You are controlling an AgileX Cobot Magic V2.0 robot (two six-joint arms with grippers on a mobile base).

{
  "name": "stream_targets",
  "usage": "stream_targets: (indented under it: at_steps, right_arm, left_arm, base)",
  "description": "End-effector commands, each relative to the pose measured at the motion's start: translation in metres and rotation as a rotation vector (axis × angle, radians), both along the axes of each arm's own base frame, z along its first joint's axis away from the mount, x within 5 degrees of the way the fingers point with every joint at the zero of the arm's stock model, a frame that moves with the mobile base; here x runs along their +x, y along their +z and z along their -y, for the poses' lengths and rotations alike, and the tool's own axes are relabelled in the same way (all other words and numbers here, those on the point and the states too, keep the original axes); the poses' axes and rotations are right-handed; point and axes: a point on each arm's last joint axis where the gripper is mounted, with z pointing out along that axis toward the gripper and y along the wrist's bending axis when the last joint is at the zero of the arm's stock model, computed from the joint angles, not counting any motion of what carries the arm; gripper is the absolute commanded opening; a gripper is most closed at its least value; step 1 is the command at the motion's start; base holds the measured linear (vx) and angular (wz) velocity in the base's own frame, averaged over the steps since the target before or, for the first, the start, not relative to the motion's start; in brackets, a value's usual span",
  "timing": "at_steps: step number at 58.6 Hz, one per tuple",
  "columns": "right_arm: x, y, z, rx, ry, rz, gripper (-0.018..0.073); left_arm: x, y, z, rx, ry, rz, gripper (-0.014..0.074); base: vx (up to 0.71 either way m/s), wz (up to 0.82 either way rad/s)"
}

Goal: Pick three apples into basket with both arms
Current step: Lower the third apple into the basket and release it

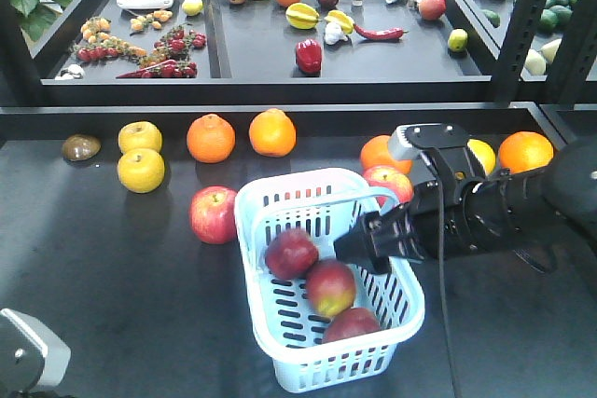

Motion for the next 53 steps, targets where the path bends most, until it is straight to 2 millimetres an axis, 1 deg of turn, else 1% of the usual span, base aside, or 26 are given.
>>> stream_targets:
  at_steps: [1,2,4,9,11,18,22,25,28,32,40,47,53]
  right_arm:
    - [-0.011,0.030,0.003,0.019,0.042,0.097,0.0433]
    - [-0.014,0.034,0.004,0.015,0.048,0.111,0.0383]
    - [-0.018,0.040,0.005,0.009,0.059,0.130,0.0311]
    - [-0.034,0.059,0.012,-0.011,0.087,0.206,0.0065]
    - [-0.040,0.065,0.014,-0.017,0.095,0.230,-0.0008]
    - [-0.070,0.090,0.024,-0.027,0.128,0.311,-0.0010]
    - [-0.087,0.097,0.030,-0.028,0.130,0.339,-0.0008]
    - [-0.102,0.097,0.036,-0.037,0.127,0.375,-0.0008]
    - [-0.117,0.093,0.043,-0.042,0.107,0.412,-0.0007]
    - [-0.132,0.081,0.049,-0.032,0.075,0.435,-0.0006]
    - [-0.159,0.049,0.061,-0.041,0.044,0.471,-0.0006]
    - [-0.172,0.032,0.065,-0.034,0.033,0.479,-0.0006]
    - [-0.179,0.026,0.068,-0.030,0.032,0.492,-0.0006]
  left_arm:
    - [0.005,0.011,0.002,-0.051,0.035,0.051,-0.0006]
    - [0.005,0.011,0.002,-0.051,0.035,0.051,-0.0006]
    - [0.005,0.011,0.002,-0.051,0.035,0.051,-0.0006]
    - [0.005,0.011,0.002,-0.051,0.035,0.051,-0.0006]
    - [0.005,0.011,0.002,-0.051,0.035,0.051,-0.0006]
    - [0.005,0.011,0.002,-0.051,0.035,0.051,-0.0006]
    - [0.005,0.011,0.002,-0.051,0.035,0.051,-0.0006]
    - [0.005,0.011,0.002,-0.051,0.035,0.051,-0.0006]
    - [0.005,0.011,0.002,-0.051,0.035,0.051,-0.0006]
    - [0.005,0.011,0.002,-0.051,0.035,0.051,-0.0006]
    - [0.005,0.011,0.002,-0.051,0.035,0.051,-0.0006]
    - [0.005,0.011,0.002,-0.051,0.035,0.051,-0.0006]
    - [0.005,0.011,0.002,-0.051,0.035,0.051,-0.0006]
  base:
    - [0.00,0.00]
    - [0.00,0.00]
    - [0.00,0.00]
    - [0.00,0.00]
    - [0.00,0.00]
    - [0.00,0.00]
    - [0.00,0.00]
    - [0.00,0.00]
    - [0.00,0.00]
    - [0.00,0.00]
    - [0.00,0.00]
    - [0.00,0.00]
    - [0.00,0.00]
